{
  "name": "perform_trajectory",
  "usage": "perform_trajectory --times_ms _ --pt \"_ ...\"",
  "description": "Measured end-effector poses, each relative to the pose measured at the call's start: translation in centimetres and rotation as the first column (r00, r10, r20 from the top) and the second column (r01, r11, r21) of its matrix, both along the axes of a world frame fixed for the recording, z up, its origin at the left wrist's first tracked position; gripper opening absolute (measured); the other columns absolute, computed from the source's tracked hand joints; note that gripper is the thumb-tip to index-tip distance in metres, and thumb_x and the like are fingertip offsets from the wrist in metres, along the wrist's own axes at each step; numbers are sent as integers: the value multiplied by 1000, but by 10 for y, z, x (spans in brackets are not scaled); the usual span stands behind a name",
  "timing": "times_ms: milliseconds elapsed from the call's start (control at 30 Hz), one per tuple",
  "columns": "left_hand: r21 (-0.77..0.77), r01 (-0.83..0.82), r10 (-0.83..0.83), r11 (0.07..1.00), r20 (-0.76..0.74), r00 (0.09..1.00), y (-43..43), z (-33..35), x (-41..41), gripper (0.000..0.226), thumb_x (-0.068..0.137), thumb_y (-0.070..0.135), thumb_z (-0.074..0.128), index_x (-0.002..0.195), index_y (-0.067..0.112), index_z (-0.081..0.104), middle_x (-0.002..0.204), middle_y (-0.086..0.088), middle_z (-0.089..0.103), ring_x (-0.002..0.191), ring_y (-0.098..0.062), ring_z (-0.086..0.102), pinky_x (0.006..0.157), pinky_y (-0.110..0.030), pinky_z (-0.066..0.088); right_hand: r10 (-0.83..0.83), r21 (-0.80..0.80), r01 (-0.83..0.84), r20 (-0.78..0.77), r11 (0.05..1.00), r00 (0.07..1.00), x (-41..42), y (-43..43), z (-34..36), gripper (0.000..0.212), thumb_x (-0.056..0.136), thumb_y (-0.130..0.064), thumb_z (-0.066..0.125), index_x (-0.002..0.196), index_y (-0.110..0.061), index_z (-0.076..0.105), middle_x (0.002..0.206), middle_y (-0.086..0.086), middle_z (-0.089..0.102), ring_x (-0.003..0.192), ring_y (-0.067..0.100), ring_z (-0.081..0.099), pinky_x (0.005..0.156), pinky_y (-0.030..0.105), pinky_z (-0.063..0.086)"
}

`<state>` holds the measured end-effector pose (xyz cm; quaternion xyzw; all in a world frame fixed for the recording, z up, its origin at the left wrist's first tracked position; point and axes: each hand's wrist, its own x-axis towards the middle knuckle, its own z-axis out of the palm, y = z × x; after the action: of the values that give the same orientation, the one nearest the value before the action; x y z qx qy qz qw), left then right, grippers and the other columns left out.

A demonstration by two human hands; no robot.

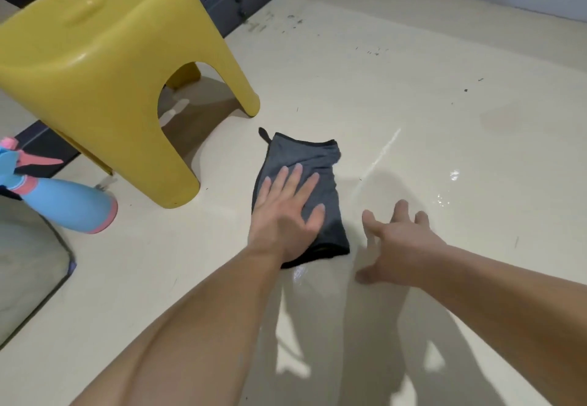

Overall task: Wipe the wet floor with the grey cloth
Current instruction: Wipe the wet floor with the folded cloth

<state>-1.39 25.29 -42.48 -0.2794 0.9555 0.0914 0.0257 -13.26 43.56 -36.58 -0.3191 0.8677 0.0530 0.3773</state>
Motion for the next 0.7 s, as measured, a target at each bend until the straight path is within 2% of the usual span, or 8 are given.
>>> perform_trajectory --times_ms 100,233,367,467,533,567,633,700 --pt "-39 -204 206 978 50 977 -30 -2 30 66 102 60 16 163 36 9 173 1 1 158 -20 -6 127 -46 -2 -4 33 6 -55 999 998 4 -9 1 113 68 -61 82 157 -39 15 159 20 7 146 53 10 86 45 52" --pt "-78 -290 294 954 45 955 8 1 72 66 103 56 8 164 31 11 173 -5 4 159 -26 -4 127 -48 2 -25 46 28 -81 999 996 4 -16 0 95 64 -53 89 142 -36 36 148 19 20 141 51 19 82 53 57" --pt "-74 -180 187 981 110 976 70 3 100 68 103 53 17 163 22 20 171 -9 11 158 -32 0 126 -54 8 -80 17 81 -65 997 995 6 -13 -5 100 65 -50 90 143 -41 29 154 14 11 144 47 10 86 57 54" --pt "-69 76 -65 995 143 988 59 5 107 69 101 55 27 163 24 22 172 -6 12 158 -30 0 126 -54 12 -71 -14 70 -72 997 995 7 -7 -7 106 72 -56 84 151 -45 14 162 13 -5 148 46 0 92 56 52" --pt "-101 270 -246 957 206 947 29 9 109 68 102 57 24 163 28 16 172 -1 7 158 -24 -7 127 -51 9 -41 -17 40 -74 999 996 8 -1 -3 108 76 -62 78 155 -48 6 166 11 -13 151 44 -6 94 55 51" --pt "-104 310 -284 945 209 936 17 10 110 67 102 57 25 163 29 17 172 1 6 158 -22 -7 127 -49 9 -27 -17 26 -73 1000 997 9 1 -1 106 78 -66 73 156 -49 3 167 9 -16 152 42 -8 95 53 51" --pt "-80 237 -221 968 171 960 10 9 110 65 102 55 29 162 31 21 172 2 8 159 -20 -2 127 -50 12 3 -16 -4 -72 1000 997 7 6 3 101 82 -76 60 157 -50 -2 168 5 -19 154 39 -11 99 50 46" --pt "-87 37 -25 996 127 992 31 3 107 65 102 54 25 163 31 20 172 0 9 159 -22 1 127 -50 11 28 -4 -28 -48 1000 998 4 11 3 93 84 -81 47 156 -52 -3 169 0 -20 156 36 -12 106 52 39"
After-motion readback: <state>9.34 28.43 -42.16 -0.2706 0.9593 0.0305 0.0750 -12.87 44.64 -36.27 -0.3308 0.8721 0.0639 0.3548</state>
